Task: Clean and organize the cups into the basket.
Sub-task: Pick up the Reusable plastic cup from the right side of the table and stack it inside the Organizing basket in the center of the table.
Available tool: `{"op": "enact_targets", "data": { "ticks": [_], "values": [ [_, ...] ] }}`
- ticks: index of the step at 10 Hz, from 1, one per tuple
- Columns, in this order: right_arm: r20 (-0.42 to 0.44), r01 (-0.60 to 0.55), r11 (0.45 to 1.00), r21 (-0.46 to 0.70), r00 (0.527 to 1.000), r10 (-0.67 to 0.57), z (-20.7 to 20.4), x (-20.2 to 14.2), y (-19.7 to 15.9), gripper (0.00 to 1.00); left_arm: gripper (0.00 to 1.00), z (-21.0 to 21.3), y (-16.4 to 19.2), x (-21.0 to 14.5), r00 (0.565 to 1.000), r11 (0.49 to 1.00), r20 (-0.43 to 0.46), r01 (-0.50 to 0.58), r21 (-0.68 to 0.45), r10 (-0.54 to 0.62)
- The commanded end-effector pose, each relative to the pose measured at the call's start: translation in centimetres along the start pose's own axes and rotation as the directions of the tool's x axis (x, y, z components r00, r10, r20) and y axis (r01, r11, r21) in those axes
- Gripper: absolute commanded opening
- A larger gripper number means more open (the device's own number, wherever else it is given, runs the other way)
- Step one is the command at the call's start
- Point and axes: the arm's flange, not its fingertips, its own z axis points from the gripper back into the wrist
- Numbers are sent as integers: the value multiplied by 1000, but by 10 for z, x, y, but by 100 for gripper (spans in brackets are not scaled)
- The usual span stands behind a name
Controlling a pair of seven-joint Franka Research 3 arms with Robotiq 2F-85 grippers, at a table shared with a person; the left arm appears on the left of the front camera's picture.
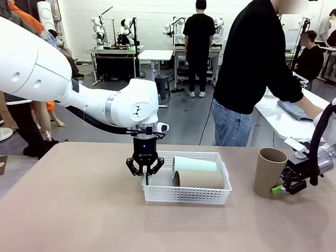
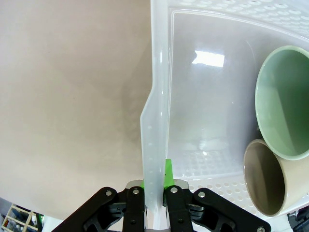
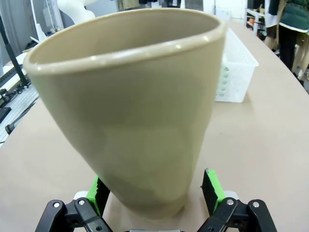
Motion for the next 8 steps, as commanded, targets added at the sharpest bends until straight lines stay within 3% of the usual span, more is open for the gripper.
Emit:
{"op": "enact_targets", "data": {
  "ticks": [1, 6, 7, 8],
  "values": [
    [18, 5, 999, 50, 1000, -6, -11, 4, 1, 100, 0, 1, 3, -1, 1000, 1000, -5, 14, 4, -14],
    [46, -57, 990, 129, 998, 51, -19, 3, -3, 100, 0, 1, 3, -1, 1000, 1000, -5, 14, 4, -14],
    [48, -62, 990, 127, 997, 56, -18, 5, -2, 40, 0, 1, 3, -1, 1000, 1000, -5, 14, 4, -14],
    [50, -56, 991, 125, 997, 50, -18, 4, -3, 40, 0, 1, 3, -1, 1000, 1000, -5, 14, 4, -14]
  ]
}}
